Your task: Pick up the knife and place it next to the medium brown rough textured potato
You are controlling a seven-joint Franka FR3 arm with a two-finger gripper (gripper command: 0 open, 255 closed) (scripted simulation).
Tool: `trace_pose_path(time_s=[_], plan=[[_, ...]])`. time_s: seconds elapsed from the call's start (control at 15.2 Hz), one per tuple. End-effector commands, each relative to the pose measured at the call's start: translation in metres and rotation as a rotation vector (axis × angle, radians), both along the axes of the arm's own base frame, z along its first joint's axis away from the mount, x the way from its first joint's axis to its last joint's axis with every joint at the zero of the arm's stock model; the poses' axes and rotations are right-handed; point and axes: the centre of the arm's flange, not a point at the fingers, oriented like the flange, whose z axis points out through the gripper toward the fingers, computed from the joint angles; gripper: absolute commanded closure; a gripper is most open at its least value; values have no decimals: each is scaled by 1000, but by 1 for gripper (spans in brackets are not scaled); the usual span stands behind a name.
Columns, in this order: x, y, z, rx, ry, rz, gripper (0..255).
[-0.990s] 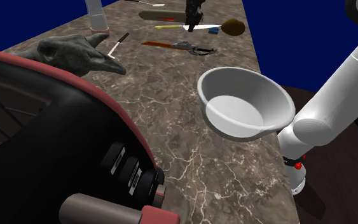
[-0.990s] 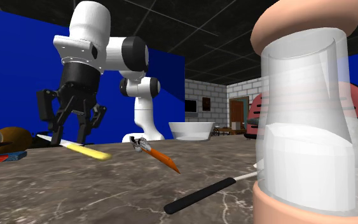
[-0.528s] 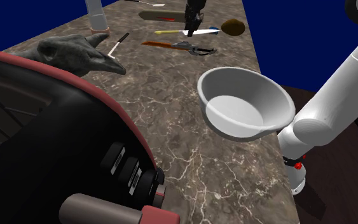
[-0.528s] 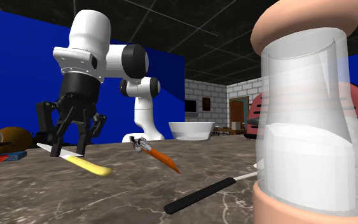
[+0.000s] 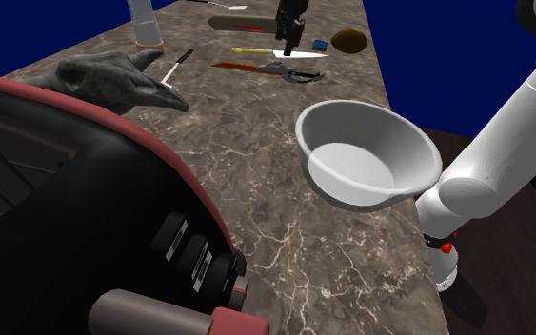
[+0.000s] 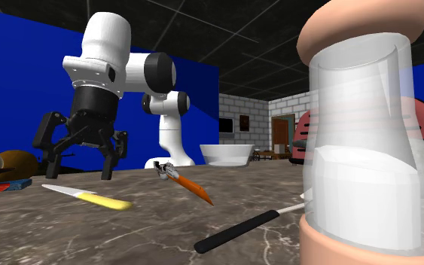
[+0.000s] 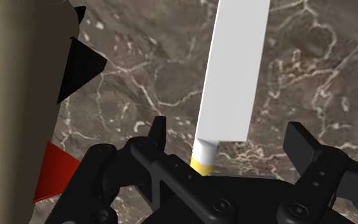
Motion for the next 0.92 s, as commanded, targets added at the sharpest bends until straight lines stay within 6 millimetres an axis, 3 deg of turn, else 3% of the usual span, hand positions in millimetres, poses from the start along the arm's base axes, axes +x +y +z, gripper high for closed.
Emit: trace_pose_path(time_s=[0.0, 0.07, 0.33, 0.86], plan=[[0, 0, 0, 0, 0, 0, 0], [0, 0, 0, 0, 0, 0, 0], [-10, 1, 49, 0, 0, 0, 0], [-10, 1, 49, 0, 0, 0, 0]])
